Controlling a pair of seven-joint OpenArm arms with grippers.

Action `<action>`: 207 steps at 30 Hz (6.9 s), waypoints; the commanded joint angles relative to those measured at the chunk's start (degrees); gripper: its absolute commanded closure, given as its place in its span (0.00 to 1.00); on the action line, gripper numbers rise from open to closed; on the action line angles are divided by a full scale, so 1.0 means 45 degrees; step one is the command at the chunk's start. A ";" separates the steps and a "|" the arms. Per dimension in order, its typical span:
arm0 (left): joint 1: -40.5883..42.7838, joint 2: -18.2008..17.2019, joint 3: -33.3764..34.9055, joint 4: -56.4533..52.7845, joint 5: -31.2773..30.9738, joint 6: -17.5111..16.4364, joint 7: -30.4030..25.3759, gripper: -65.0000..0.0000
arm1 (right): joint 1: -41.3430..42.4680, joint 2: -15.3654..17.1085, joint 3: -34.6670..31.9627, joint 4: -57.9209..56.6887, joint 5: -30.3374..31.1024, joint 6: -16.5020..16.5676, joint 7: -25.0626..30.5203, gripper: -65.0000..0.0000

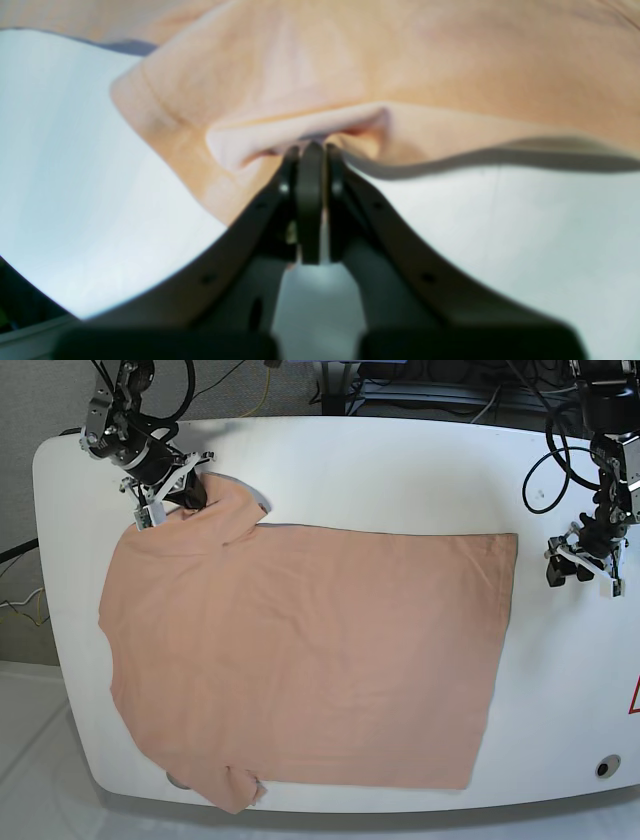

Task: Fold the T-shirt properly
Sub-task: 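Move the left gripper down and grasp the shirt's other shoulder corner, then pull both held shoulder corners away from the hem, dragging the shirt, then release the shirt and reposition both grippers over the shoulder edge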

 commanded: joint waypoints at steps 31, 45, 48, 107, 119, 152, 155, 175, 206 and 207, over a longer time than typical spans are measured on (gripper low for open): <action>0.1477 0.1038 0.0710 0.3603 -0.1316 -0.0757 0.0722 0.59 | 0.0157 0.0098 0.0072 0.0148 0.0159 0.0073 -0.0030 1.00; 0.1416 0.1546 0.0572 0.4796 -0.0679 -0.0544 0.1329 1.00 | 0.0164 0.0068 0.0053 0.0223 0.0138 0.0114 0.0030 1.00; 0.1323 0.1663 0.0267 0.4621 -0.0895 -0.0782 0.1544 1.00 | 0.0189 0.0089 0.0006 0.0213 0.0070 0.0162 0.0073 1.00; 0.6986 0.1158 -0.2257 0.9347 -0.0854 -0.1889 0.3355 1.00 | -0.4483 -0.0754 0.5233 0.4599 0.2327 0.0800 -0.1705 1.00; 0.7407 0.1569 -0.2184 1.0055 -0.0799 -0.1904 0.3527 1.00 | -0.4713 -0.0743 0.5684 0.4365 0.2674 0.0879 -0.1560 1.00; 0.2265 0.2080 -0.2075 0.8375 -0.0483 -0.2126 0.4641 1.00 | 0.1669 -0.0052 0.4255 0.1605 0.1821 0.0964 -0.1989 1.00; 0.2019 0.2080 -0.2004 0.8164 -0.0409 -0.2137 0.4687 1.00 | 0.1998 -0.0028 0.3905 0.1315 0.1637 0.0969 -0.1912 1.00; -0.0291 0.2189 -0.1691 0.5050 0.0504 -0.2127 0.4478 1.00 | 0.4065 0.1288 0.2533 -0.0014 0.1086 0.0962 -0.1740 1.00; 0.2671 0.2006 -0.1986 0.6870 0.0354 -0.1873 0.3932 0.41 | 0.4312 -0.0355 0.2544 0.0000 0.0142 0.0969 -0.1563 0.47; 0.2703 0.2006 -0.1987 0.6878 0.0357 -0.1878 0.3948 0.42 | 0.4251 -0.0397 0.2574 0.0107 0.0211 0.0969 -0.1580 0.48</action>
